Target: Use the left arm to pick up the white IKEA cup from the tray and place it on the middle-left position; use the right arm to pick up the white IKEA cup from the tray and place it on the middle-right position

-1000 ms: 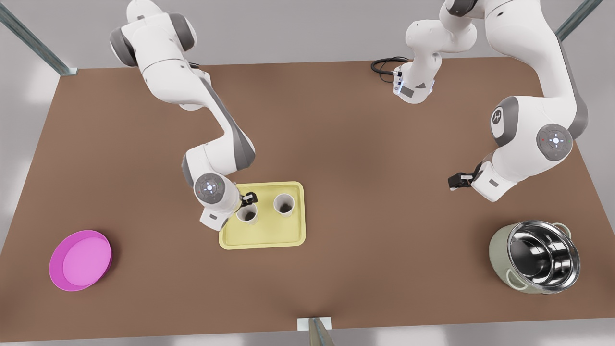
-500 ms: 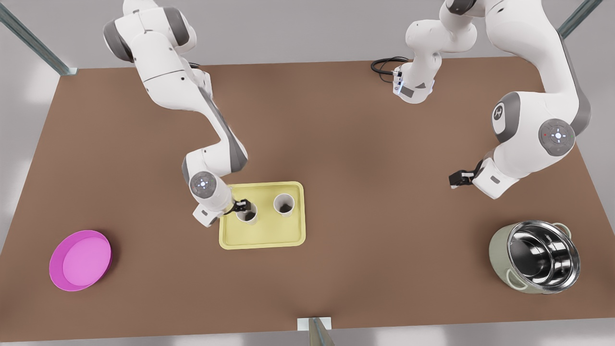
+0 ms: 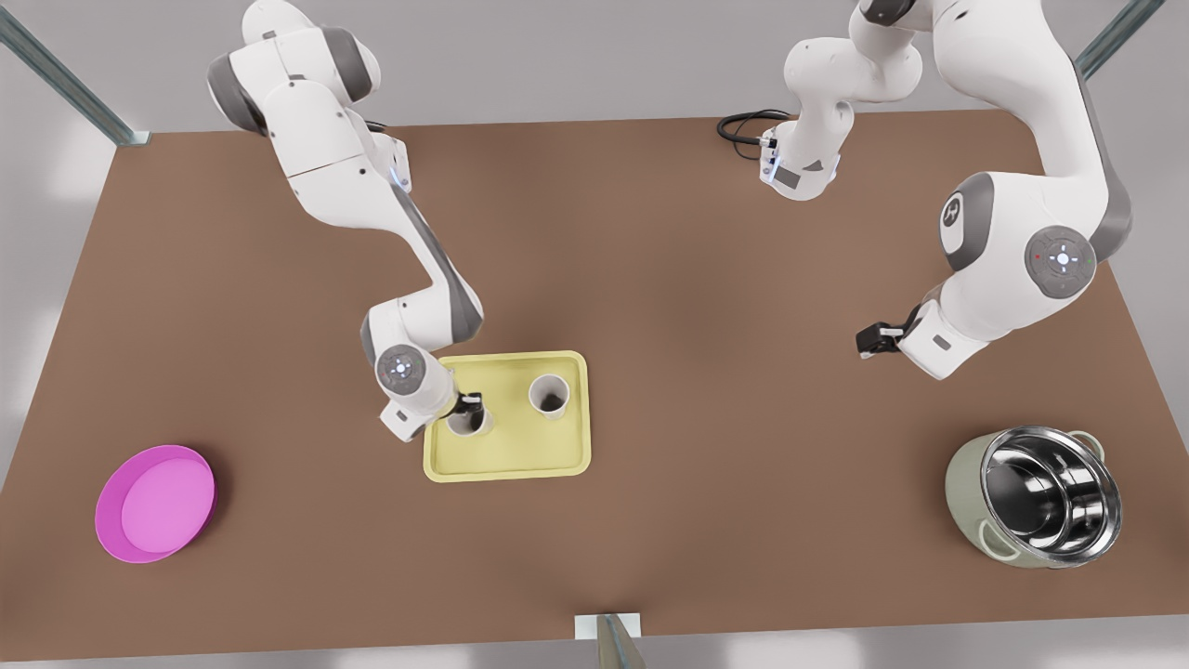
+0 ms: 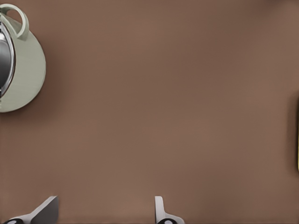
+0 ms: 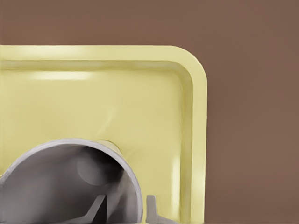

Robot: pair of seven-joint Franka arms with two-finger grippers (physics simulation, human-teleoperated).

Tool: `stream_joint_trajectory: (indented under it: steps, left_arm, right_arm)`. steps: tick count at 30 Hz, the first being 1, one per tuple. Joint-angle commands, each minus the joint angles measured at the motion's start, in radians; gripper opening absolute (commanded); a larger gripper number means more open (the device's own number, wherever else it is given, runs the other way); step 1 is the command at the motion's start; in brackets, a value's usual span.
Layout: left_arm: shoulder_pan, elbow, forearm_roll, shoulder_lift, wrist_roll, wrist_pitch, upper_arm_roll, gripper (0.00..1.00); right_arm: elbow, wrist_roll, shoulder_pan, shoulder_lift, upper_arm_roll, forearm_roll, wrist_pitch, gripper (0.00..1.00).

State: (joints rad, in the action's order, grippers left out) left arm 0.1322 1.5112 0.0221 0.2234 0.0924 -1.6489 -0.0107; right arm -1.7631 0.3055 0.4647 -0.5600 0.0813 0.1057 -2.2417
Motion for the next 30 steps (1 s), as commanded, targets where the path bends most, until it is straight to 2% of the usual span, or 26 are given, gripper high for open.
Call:
stream_joint_trajectory:
  steps: [1,5,6,8,10,12,13,15,16,17,18,21,24,28,30]
  left_arm:
    - [0.000,0.000,-0.001,-0.001,0.001,0.011,0.000,1.00]
    - [0.000,0.000,-0.001,0.001,0.003,0.009,0.000,1.00]
    - [0.000,0.000,-0.001,0.001,0.003,0.009,-0.002,1.00]
    - [0.000,-0.002,-0.001,0.002,0.003,0.006,-0.002,1.00]
    - [0.000,-0.002,-0.001,0.002,0.003,0.006,-0.002,1.00]
    - [0.001,-0.002,-0.001,0.004,0.009,0.001,0.001,1.00]
    - [0.038,-0.002,0.012,0.016,0.067,-0.025,0.014,1.00]
    - [0.256,-0.026,-0.004,0.083,0.453,-0.083,0.014,1.00]
    - [0.337,-0.067,-0.016,0.141,0.611,-0.086,0.014,1.00]
    - [0.423,-0.167,-0.027,0.255,0.745,-0.088,0.012,1.00]
    - [0.466,-0.187,-0.051,0.293,0.834,-0.130,0.014,1.00]
    - [0.492,-0.194,-0.051,0.333,0.863,-0.209,0.014,1.00]
    - [0.537,-0.195,-0.053,0.370,0.923,-0.282,0.014,1.00]
    - [0.607,-0.281,-0.064,0.481,1.000,-0.393,0.012,1.00]
    - [0.650,-0.286,-0.065,0.513,1.060,-0.519,0.012,1.00]
  right_arm:
    - [0.001,0.044,0.002,0.000,0.000,-0.018,0.002,0.20]
    - [0.004,0.043,-0.003,0.009,0.000,-0.018,0.017,0.17]
    - [0.010,0.027,-0.008,0.034,0.003,-0.017,0.047,0.13]
    - [0.020,0.023,-0.024,0.103,0.011,-0.018,0.108,0.12]
    - [0.125,0.009,-0.029,0.149,0.008,-0.017,0.266,0.12]
    - [0.172,0.110,0.031,0.143,-0.011,-0.017,0.272,0.12]
    - [0.185,0.153,0.037,0.138,-0.017,-0.017,0.264,0.13]
    - [0.194,0.126,0.006,0.124,-0.012,-0.020,0.257,0.14]
    - [0.195,-0.012,-0.058,0.123,-0.012,-0.017,0.257,0.14]
    - [0.195,-0.186,-0.127,0.124,-0.012,-0.018,0.258,0.14]
    - [0.195,-0.311,-0.178,0.124,-0.009,-0.018,0.266,0.14]
    - [0.195,-0.563,-0.287,0.121,-0.008,-0.026,0.267,0.14]
    - [0.191,-0.787,-0.305,0.095,0.075,-0.026,0.271,0.14]
    - [0.205,-1.042,-0.436,-0.028,0.075,-0.057,0.200,0.13]
    - [0.217,-1.045,-0.454,-0.066,0.075,-0.057,0.197,0.13]
